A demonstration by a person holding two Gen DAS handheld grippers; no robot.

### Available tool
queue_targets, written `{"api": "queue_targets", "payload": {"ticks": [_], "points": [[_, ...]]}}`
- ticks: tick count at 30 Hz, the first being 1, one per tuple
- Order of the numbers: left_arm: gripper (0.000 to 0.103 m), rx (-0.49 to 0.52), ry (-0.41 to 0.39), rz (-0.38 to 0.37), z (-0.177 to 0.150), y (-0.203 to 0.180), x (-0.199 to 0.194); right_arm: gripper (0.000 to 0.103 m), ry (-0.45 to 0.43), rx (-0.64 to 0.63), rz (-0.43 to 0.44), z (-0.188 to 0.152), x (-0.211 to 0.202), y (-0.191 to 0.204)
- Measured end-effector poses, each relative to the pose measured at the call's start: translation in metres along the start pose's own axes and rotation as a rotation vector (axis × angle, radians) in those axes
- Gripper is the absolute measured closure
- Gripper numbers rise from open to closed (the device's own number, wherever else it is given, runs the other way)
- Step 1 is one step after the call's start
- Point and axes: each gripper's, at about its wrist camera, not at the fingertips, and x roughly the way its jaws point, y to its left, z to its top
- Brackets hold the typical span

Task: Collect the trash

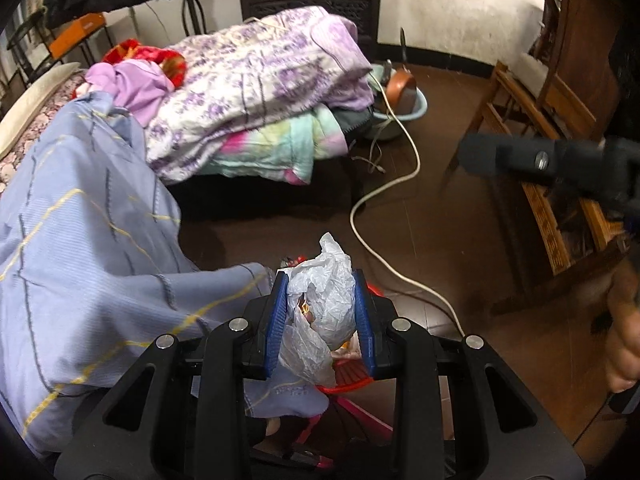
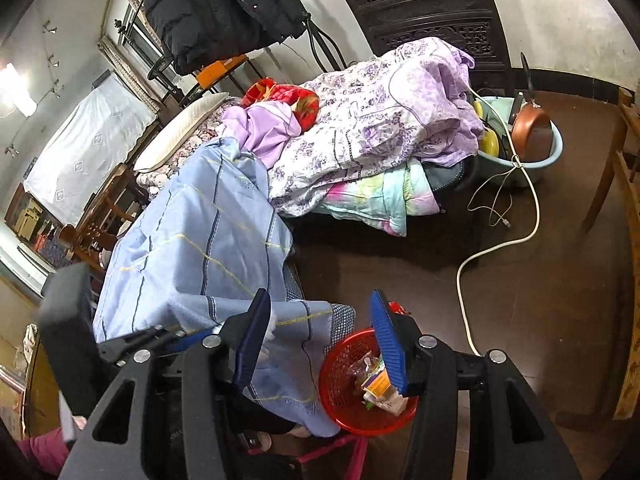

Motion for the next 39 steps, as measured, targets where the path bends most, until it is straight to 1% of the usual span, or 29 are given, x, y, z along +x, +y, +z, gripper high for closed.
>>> {"api": "queue_targets", "payload": {"ticks": [2,4,7,8,9,10,11,13,14,15,16,19,24,27,30,32,34,39], "points": [[0.07,0.006,0.021,-0.009,-0.002,-0.002,0.007,0.052,0.006,0.005,-0.004,0.001,-0.001,-0.001],[0.068,0.005,0.039,-0.023,-0.005,-0.004,0.012,0.052,0.022,0.002,-0.018,0.001,-0.001,-0.002],[0.068,0.012,0.048,-0.027,-0.008,-0.007,0.013,0.051,0.079,-0.015,-0.062,-0.004,0.006,-0.002],[0.068,0.016,0.051,-0.03,-0.01,-0.008,0.013,0.05,0.093,-0.018,-0.072,-0.006,0.008,-0.003],[0.068,0.02,0.056,-0.032,-0.011,-0.009,0.014,0.047,0.125,-0.02,-0.092,-0.01,0.012,-0.004],[0.064,0.023,0.065,-0.034,-0.012,-0.01,0.016,0.045,0.149,-0.019,-0.104,-0.014,0.014,-0.006],[0.06,0.024,0.073,-0.034,-0.014,-0.011,0.017,0.043,0.192,-0.01,-0.122,-0.02,0.019,-0.009],[0.046,0.023,0.077,-0.035,-0.018,-0.012,0.018,0.041,0.232,-0.001,-0.14,-0.028,0.024,-0.013],[0.042,0.023,0.076,-0.032,-0.02,-0.012,0.017,0.041,0.257,0.008,-0.152,-0.032,0.026,-0.016],[0.036,0.023,0.076,-0.029,-0.021,-0.012,0.017,0.04,0.266,0.011,-0.157,-0.035,0.028,-0.018],[0.032,0.021,0.076,-0.024,-0.022,-0.012,0.016,0.04,0.276,0.014,-0.16,-0.038,0.029,-0.018],[0.028,0.008,0.074,-0.007,-0.025,-0.008,0.015,0.039,0.289,0.001,-0.168,-0.043,0.031,-0.017],[0.026,-0.025,0.076,0.02,-0.027,0.0,0.014,0.031,0.317,-0.045,-0.197,-0.05,0.033,-0.009],[0.026,-0.034,0.076,0.029,-0.029,0.003,0.011,0.03,0.349,-0.042,-0.21,-0.054,0.037,-0.009],[0.023,-0.034,0.079,0.033,-0.031,0.004,0.01,0.028,0.383,-0.04,-0.223,-0.06,0.043,-0.009],[0.023,-0.031,0.083,0.043,-0.032,0.004,0.011,0.027,0.403,-0.047,-0.23,-0.064,0.046,-0.008],[0.023,-0.032,0.094,0.055,-0.033,0.005,0.013,0.026,0.41,-0.052,-0.235,-0.067,0.049,-0.008],[0.023,-0.055,0.125,0.045,-0.036,0.01,0.019,0.025,0.424,-0.069,-0.252,-0.072,0.054,-0.005]]}}
